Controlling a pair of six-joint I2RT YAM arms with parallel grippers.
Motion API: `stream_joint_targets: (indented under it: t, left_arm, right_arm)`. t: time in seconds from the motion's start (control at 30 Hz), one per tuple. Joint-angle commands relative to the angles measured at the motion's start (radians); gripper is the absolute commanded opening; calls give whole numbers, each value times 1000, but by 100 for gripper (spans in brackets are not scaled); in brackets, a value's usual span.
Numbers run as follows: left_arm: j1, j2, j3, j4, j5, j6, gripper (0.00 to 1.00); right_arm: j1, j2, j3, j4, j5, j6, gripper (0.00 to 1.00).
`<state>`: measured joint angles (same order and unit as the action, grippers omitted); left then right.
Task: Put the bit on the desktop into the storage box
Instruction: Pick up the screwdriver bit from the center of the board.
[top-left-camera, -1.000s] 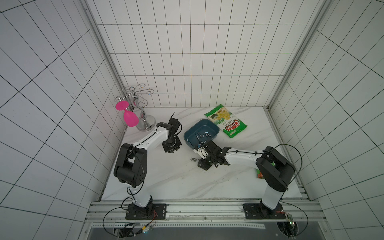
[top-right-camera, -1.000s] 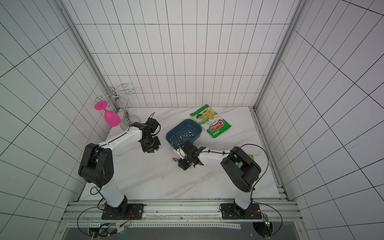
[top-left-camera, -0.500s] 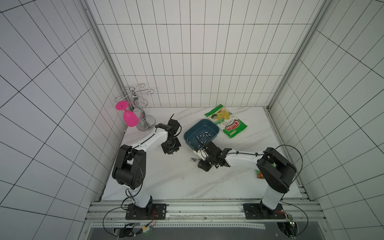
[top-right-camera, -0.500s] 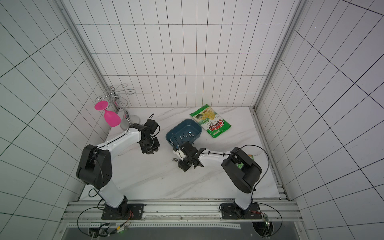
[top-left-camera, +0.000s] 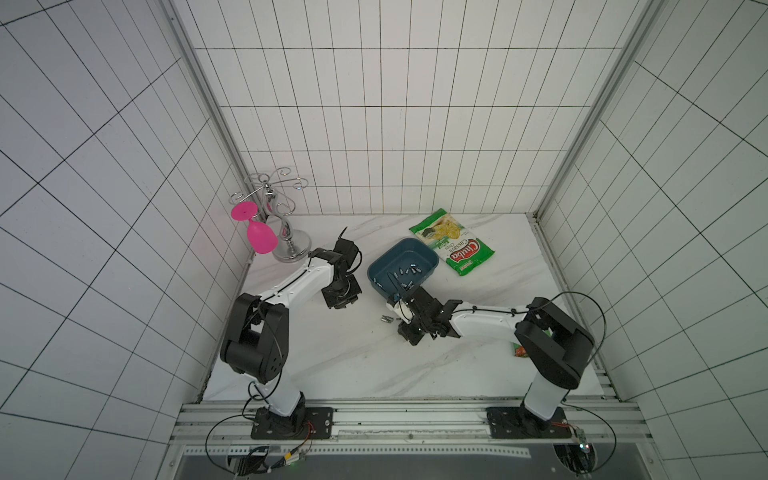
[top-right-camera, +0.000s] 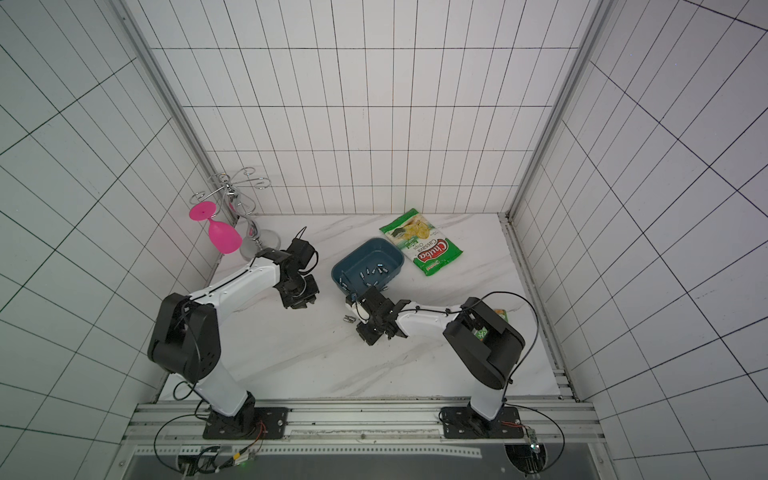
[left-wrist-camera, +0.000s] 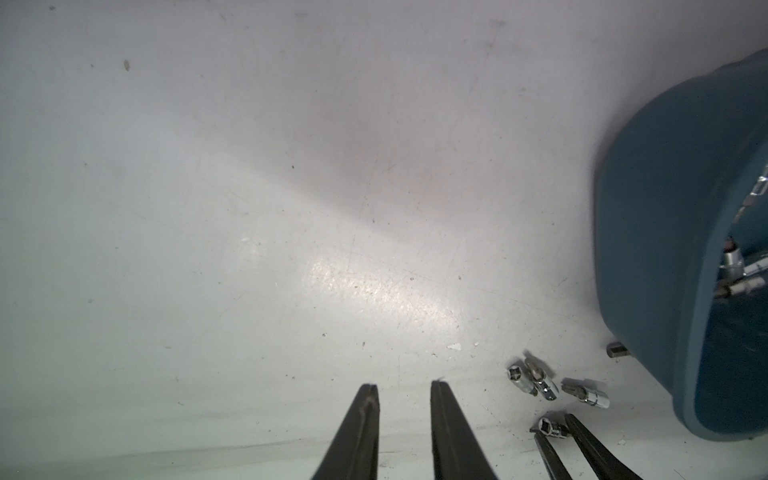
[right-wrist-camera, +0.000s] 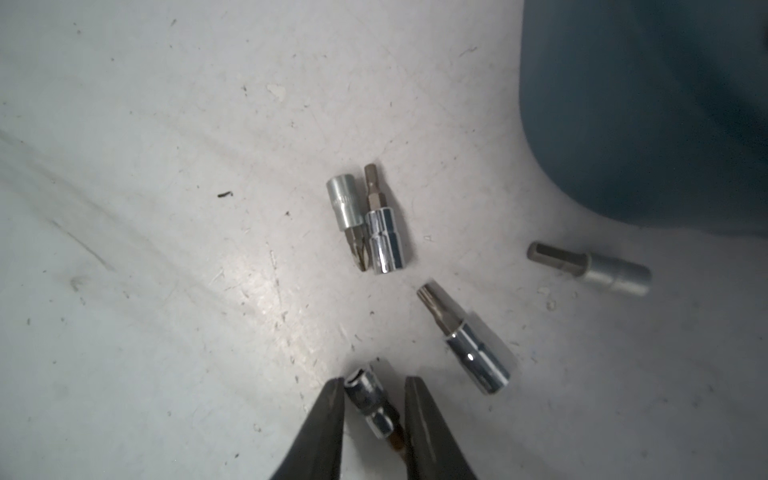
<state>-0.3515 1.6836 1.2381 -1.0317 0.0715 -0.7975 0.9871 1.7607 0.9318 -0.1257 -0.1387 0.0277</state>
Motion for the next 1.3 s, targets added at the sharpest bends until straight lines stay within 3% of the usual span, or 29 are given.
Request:
stream_joint_targets:
  t: [0.0, 0.2, 0.43, 0.7, 0.9, 1.27]
  left_arm:
    - [-1, -30, -19, 16, -3, -14, 26]
    - [-12, -38, -37, 24, -1, -24, 26]
    - [-41, -36, -34, 28, -2, -36, 26]
    - [-81, -40, -70, 64, 13, -76, 26]
    - [-90, -52, -84, 73, 13, -95, 26]
    - [-155, -68, -128, 197, 46, -237, 28]
  right_arm:
    - [16, 56, -22, -142, 29, -5, 24]
    - [24, 58, -19, -151, 24, -5, 18]
    - [26, 31, -10, -178, 7, 16, 0]
    - [21, -134, 57, -276, 76, 41, 0]
    - [-76, -196, 169, -376, 97, -27, 0]
    - [-237, 15, 512, -426, 54, -168, 0]
